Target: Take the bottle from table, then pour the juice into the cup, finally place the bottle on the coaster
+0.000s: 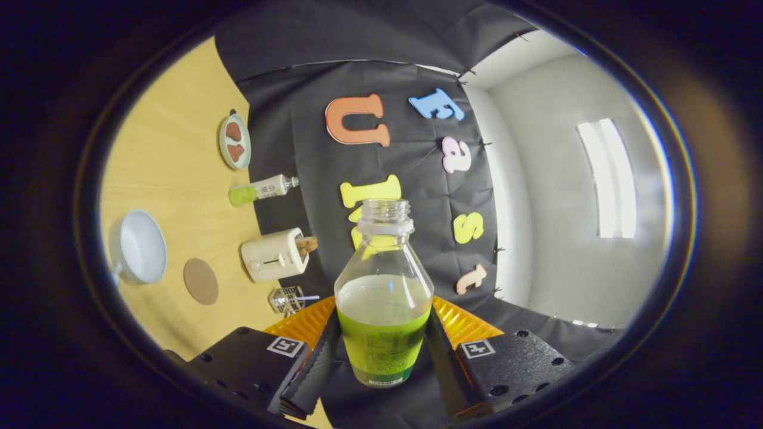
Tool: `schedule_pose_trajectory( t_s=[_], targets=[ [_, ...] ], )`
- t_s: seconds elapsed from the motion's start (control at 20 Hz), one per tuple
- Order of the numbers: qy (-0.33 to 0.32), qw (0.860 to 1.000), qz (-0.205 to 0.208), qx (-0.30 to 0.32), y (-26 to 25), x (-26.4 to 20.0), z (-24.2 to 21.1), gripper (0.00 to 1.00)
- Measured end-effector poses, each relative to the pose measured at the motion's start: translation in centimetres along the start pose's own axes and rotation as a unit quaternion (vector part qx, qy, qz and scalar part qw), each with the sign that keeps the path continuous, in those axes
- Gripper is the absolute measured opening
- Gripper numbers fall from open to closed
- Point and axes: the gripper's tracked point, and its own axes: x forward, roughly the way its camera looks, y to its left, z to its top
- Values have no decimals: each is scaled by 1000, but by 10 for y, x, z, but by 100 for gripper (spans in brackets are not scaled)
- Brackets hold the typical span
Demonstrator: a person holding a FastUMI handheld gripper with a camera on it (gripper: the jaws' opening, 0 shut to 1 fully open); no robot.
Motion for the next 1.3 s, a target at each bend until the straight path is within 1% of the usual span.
schedule_pose_trajectory(
  t_s=[0.1, 0.2, 0.3, 0.4, 0.55, 0.7, 0.8, 0.85, 0.95, 1.0, 1.05, 1.15, 1.3],
  targets=[
    [16, 998, 22, 51, 6, 5, -3, 80],
    [26, 991, 50, 125, 16, 11, 0, 81],
    [47, 975, 95, 196, 34, 19, -1, 81],
    [61, 957, 133, 251, 45, 24, 0, 81],
    [67, 931, 157, 324, 54, 39, -1, 81],
    [95, 898, 181, 391, 76, 61, -11, 81],
    [105, 865, 204, 446, 93, 75, -14, 81],
    [104, 847, 211, 477, 101, 82, -13, 81],
    [97, 808, 240, 529, 117, 92, -5, 81],
    [100, 799, 252, 537, 129, 97, -5, 81],
    [108, 800, 257, 531, 140, 100, -8, 81],
    [94, 812, 248, 520, 150, 107, -9, 81],
    [83, 816, 260, 509, 172, 105, -1, 80]
  ],
)
